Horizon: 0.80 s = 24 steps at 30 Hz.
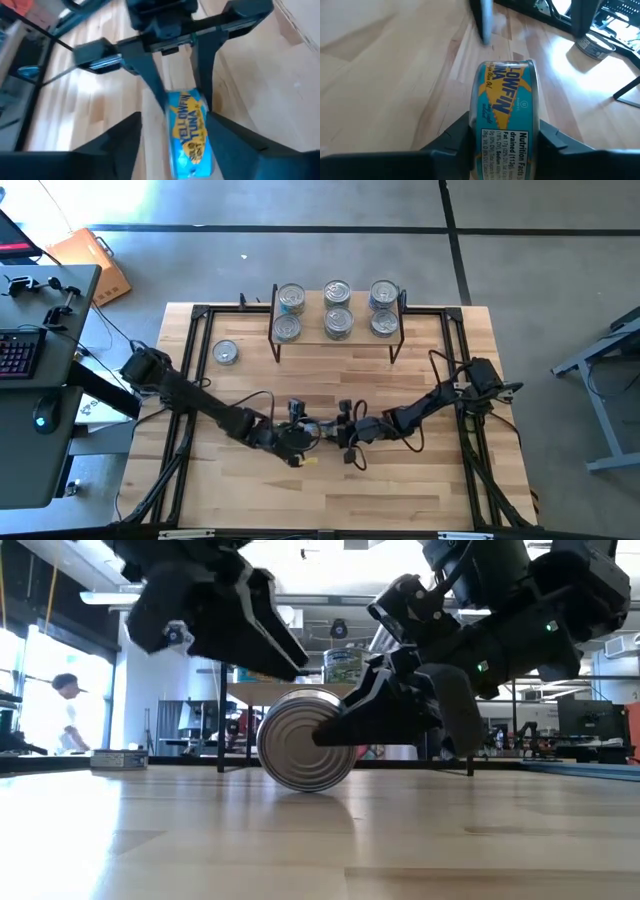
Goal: Stack canned seafood by type on shelf
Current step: Stack the yellow tuna can on top of the other yellow tuna can on the shelf
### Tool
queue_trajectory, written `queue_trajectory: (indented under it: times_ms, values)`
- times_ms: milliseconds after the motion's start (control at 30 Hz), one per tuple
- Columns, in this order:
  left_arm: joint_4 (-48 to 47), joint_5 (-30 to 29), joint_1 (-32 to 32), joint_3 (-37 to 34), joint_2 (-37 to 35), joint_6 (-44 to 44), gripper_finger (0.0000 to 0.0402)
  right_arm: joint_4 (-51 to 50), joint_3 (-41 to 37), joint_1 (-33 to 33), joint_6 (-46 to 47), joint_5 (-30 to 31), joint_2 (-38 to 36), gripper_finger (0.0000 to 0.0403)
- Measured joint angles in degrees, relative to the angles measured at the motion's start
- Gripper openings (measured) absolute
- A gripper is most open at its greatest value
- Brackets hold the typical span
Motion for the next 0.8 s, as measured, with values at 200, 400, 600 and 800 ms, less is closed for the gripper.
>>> queue_trajectory:
  times_ms: [200, 400, 600, 800]
  values:
    - [0.2, 4.9, 1.8, 0.0, 2.6, -1.1, 0.0241, 0.1, 0.0, -0.4, 1.0, -0.6, 0.0, 0.0120]
    - [0.9, 5.2, 2.6, 0.0, 4.8, -2.8, 0.0199, 0.2, 0.0, -0.4, 1.0, -0.6, 0.0, 0.0125]
    - [1.5, 5.2, 2.0, 0.0, 4.8, -4.3, 0.0121, -0.1, 0.0, 0.0, 0.6, 0.2, -0.5, 0.0144]
    - [-3.8, 1.5, -0.9, 3.8, 4.5, -6.0, 0.0121, -11.2, 0.0, 4.0, 2.0, 8.3, -8.4, 0.0155]
